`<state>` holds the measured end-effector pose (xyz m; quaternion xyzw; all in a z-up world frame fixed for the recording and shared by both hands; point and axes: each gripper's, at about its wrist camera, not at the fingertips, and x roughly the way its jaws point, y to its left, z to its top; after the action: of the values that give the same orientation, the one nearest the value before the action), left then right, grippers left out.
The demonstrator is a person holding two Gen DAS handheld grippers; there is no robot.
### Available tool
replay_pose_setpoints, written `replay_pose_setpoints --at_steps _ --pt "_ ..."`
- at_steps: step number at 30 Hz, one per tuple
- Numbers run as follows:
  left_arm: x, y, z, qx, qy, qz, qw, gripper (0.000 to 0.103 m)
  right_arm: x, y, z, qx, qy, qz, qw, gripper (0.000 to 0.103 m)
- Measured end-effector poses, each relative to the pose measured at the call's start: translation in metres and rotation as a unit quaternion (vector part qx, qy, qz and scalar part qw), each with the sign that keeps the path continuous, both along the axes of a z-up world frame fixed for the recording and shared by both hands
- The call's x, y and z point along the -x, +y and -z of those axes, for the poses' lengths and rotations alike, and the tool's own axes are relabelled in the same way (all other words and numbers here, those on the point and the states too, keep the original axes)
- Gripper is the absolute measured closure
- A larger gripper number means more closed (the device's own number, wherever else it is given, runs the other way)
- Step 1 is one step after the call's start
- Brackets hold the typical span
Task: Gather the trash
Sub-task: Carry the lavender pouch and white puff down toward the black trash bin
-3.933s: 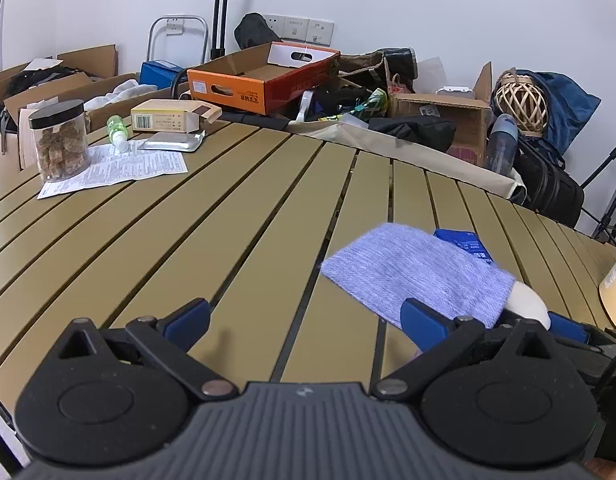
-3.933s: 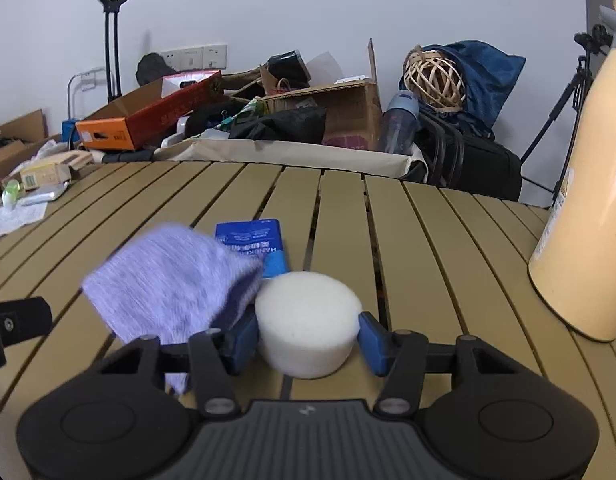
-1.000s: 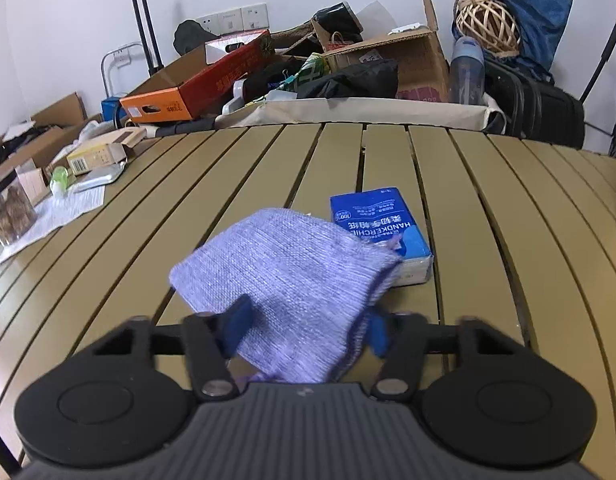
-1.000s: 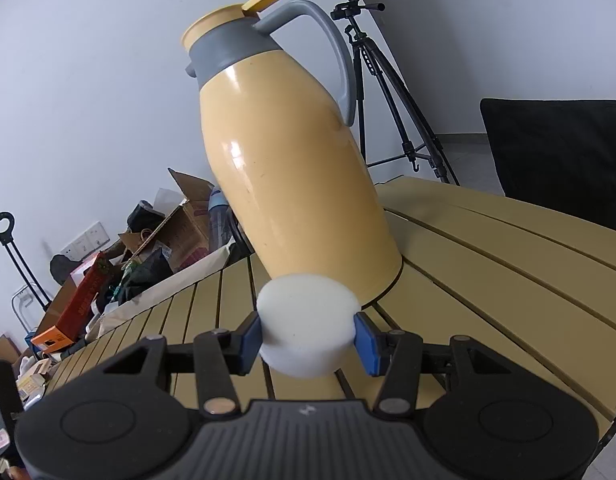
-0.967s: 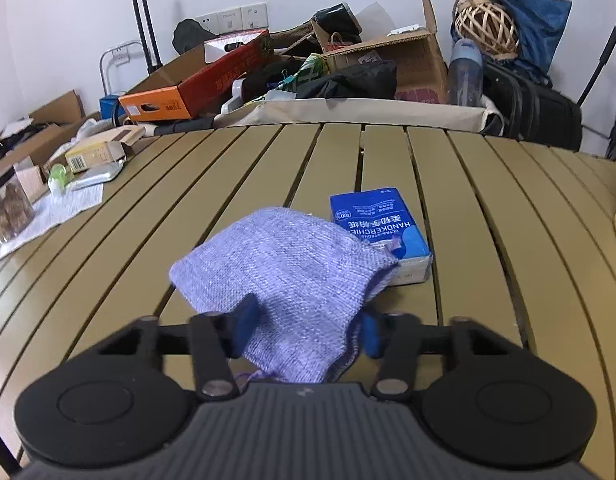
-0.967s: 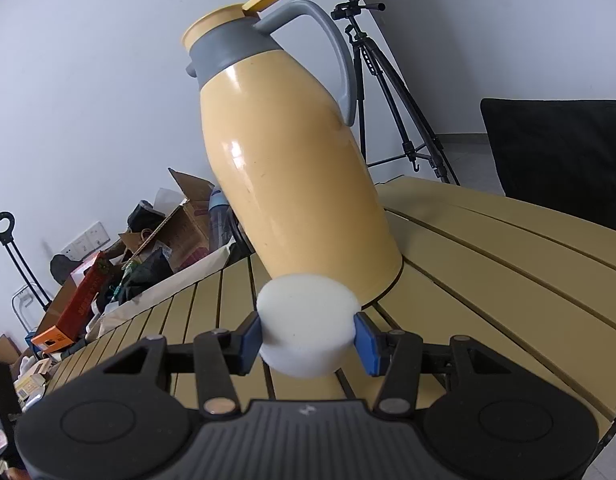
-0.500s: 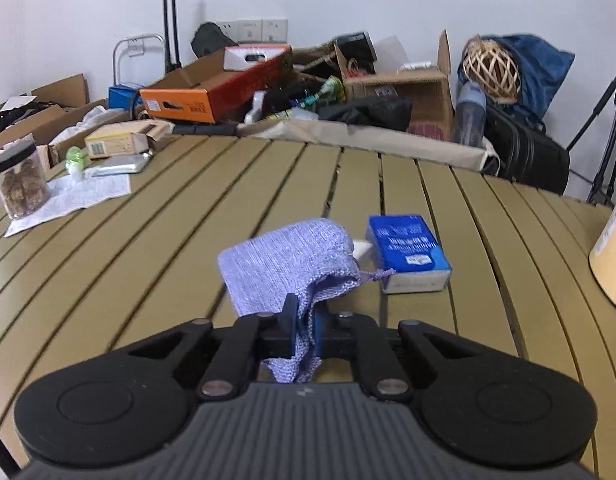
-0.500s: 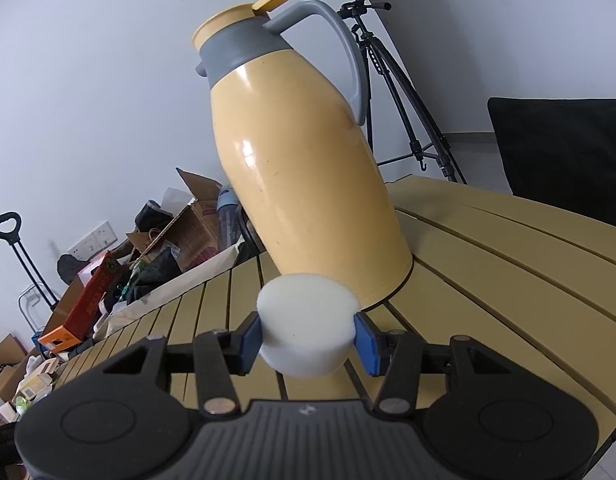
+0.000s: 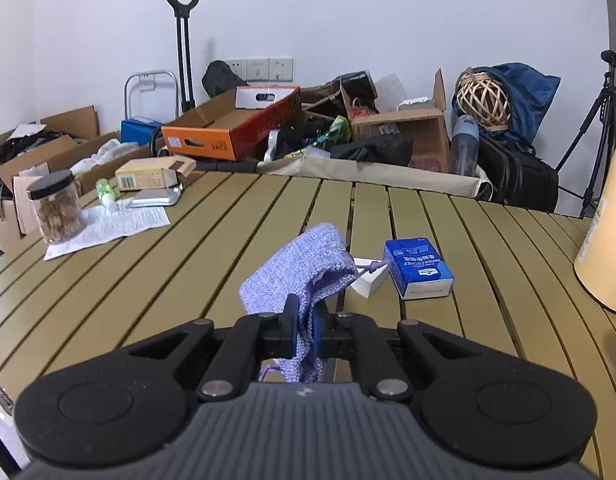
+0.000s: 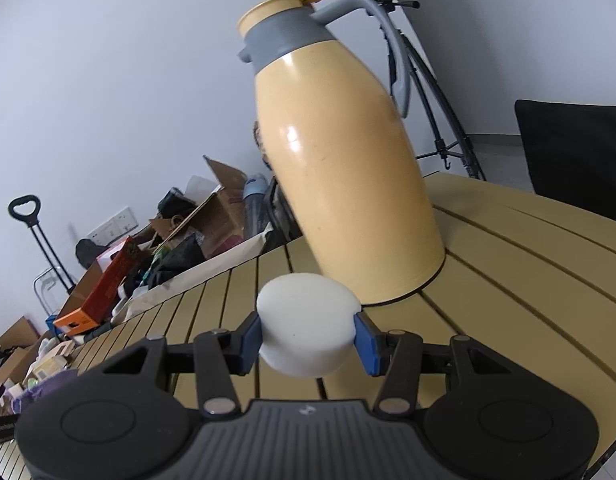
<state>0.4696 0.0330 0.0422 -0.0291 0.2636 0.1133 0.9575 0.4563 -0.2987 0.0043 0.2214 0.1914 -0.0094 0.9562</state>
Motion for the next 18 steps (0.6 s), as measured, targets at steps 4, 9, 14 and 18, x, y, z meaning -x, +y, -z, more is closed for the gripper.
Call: replay_pose_setpoints --at_steps 4,9,14,18 --pt "0.018 0.001 -0.006 -0.003 -0.008 0.003 1.0000 0.096 0.006 0.012 -0.002 0.008 -0.001 -0.019 1.000 0.055" --pt "0.048 0.001 -0.010 -0.015 -0.016 0.009 0.9997 0.096 0.020 0.028 -0.009 0.025 -0.012 -0.047 0.999 0.055" --pt "0.079 0.002 -0.015 -0.024 -0.022 0.017 0.9993 0.096 0.040 0.045 -0.015 0.043 -0.023 -0.076 0.996 0.055" --pt "0.104 0.001 -0.016 -0.035 -0.028 0.023 0.9987 0.096 0.060 0.059 -0.018 0.058 -0.031 -0.093 0.994 0.055"
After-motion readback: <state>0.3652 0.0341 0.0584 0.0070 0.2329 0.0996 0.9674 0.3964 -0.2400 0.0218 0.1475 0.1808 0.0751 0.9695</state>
